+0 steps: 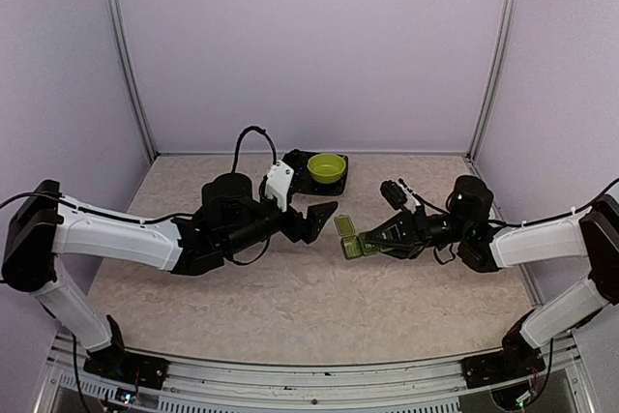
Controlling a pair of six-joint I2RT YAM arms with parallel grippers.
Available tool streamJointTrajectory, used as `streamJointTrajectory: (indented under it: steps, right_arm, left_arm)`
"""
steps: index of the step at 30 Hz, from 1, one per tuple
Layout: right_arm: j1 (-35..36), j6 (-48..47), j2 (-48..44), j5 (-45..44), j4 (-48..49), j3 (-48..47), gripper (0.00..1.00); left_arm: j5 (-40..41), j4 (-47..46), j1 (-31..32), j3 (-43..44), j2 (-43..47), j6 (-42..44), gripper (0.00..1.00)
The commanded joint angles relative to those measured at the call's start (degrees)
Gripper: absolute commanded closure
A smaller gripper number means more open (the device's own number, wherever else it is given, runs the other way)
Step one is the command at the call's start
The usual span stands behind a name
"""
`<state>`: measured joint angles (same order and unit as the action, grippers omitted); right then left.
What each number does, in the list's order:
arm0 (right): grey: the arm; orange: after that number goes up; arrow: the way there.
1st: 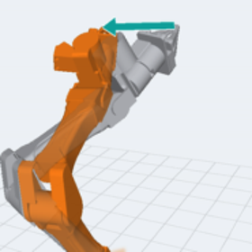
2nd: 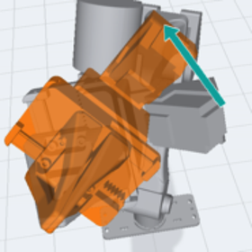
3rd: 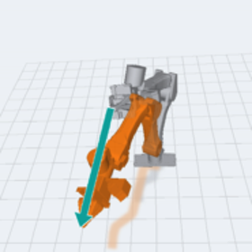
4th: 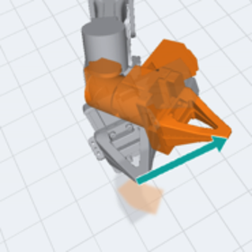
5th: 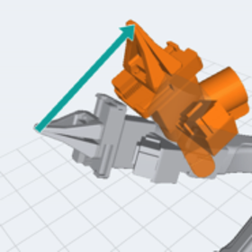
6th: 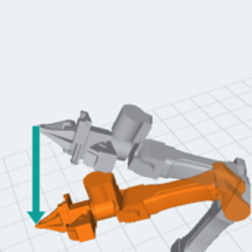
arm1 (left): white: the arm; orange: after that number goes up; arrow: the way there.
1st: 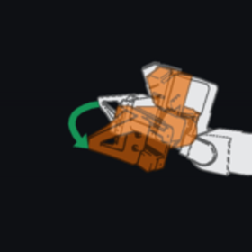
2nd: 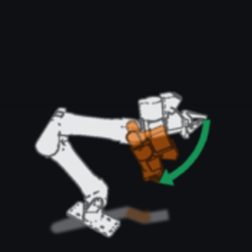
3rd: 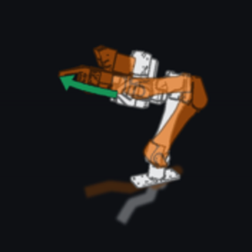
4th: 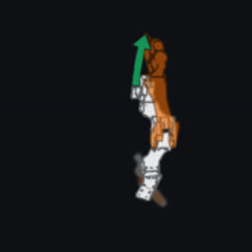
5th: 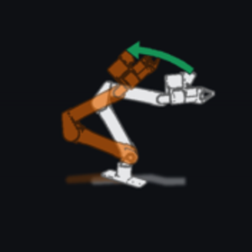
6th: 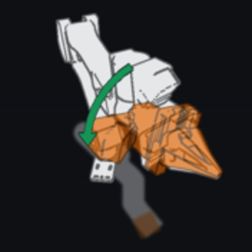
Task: Sort the pills into containers
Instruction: Open the lid of the pill container, then place the pill container at the center of the board.
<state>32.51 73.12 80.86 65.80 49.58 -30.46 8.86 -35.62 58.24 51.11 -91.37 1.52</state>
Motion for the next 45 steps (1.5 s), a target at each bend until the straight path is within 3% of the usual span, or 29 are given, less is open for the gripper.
streamJointTrajectory:
  steps: [1, 4, 21, 33, 45]
  right_arm:
    - [0.4, -0.4, 2.9, -0.6, 1.8, -2.1, 0.77]
    - [0.3, -0.5, 5.3, -1.0, 2.1, -3.3, 0.77]
    - [-1.0, -3.0, 29.8, -4.7, 0.4, -18.3, 0.74]
    - [-2.2, -18.4, 39.6, -13.7, -23.6, -34.2, 0.71]
    - [-2.3, -20.3, 45.4, -19.0, -31.5, -42.7, 0.67]
  left_arm:
    - [7.5, -3.1, -0.6, -2.1, 5.1, -1.3, 0.07]
    - [9.9, -4.1, -0.7, -4.3, 7.4, -2.0, 0.01]
    - [16.2, -3.5, -1.0, -12.7, 13.6, -6.2, 0.01]
    - [18.5, -1.9, -1.4, -14.4, 14.4, -7.7, 0.01]
    - [17.9, -1.6, -1.7, -14.0, 13.8, -8.5, 0.01]
